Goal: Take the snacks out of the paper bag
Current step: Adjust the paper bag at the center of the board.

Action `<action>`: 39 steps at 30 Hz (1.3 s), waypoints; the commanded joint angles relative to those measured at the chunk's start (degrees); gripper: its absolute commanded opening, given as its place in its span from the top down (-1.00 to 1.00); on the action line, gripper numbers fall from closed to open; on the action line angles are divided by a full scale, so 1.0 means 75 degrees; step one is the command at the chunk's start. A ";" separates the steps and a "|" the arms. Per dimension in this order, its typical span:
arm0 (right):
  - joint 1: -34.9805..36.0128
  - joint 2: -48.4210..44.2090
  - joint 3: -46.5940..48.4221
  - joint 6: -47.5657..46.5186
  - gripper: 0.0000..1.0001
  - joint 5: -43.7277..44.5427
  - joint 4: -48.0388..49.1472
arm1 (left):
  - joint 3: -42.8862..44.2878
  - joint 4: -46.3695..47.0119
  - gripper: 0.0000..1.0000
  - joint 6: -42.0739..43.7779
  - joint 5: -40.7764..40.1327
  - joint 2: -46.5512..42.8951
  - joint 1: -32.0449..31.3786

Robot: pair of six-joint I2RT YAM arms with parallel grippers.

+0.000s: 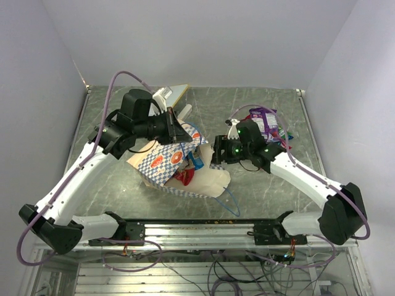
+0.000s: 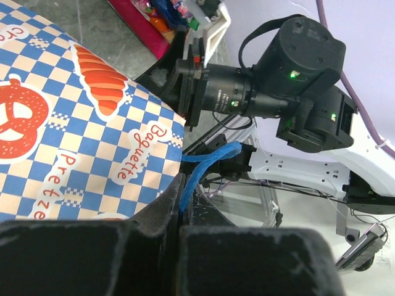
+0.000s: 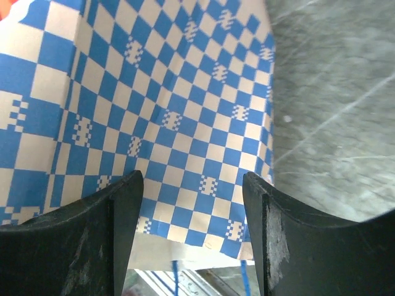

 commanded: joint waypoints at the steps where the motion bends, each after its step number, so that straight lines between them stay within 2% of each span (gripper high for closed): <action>1: -0.0378 -0.0242 0.0224 -0.0630 -0.32 0.0943 -0.0739 | 0.0186 -0.0336 0.86 -0.0011 -0.0392 -0.0332 -0.0018; 5: -0.1094 -0.0044 0.0293 -0.1304 -0.32 0.1260 -0.1207 | 0.0229 -0.0846 0.86 0.0118 -0.0833 -0.0544 -0.0013; 10: -0.1020 0.0044 -0.0239 -0.1805 -0.25 0.1076 -0.0940 | 0.0082 -0.0955 0.86 0.0074 -0.0889 -0.0746 -0.0019; 13: -0.0548 0.0072 -0.0583 -0.1360 -0.21 0.0870 -0.0546 | 0.0119 -0.1017 0.86 0.0112 -0.0929 -0.0726 -0.0014; 20: 0.0886 -0.0058 -0.1251 0.0527 -0.16 0.0336 0.0702 | 0.0407 -0.1073 0.86 0.0277 -0.1032 -0.0620 -0.0016; 26: 0.1344 -0.0177 -0.0829 0.0657 -0.17 0.0305 0.0606 | 0.0710 -0.1187 0.86 0.0420 -0.1244 -0.0555 -0.0012; 31: 0.1253 -0.0724 -0.0635 -0.0355 -0.21 0.1517 -0.0139 | 0.0200 -0.0785 0.86 0.0048 -0.1047 -0.0662 -0.0017; 36: 0.1251 -0.2138 -0.0979 -0.2575 -0.38 0.2489 -0.0423 | -0.0449 -0.0121 0.86 -0.0410 -0.0953 -0.0999 -0.0012; 39: 0.1251 -0.3105 -0.1183 -0.4116 -0.41 0.2375 -0.0505 | -0.0396 -0.0179 0.86 -0.0347 -0.0957 -0.0915 -0.0016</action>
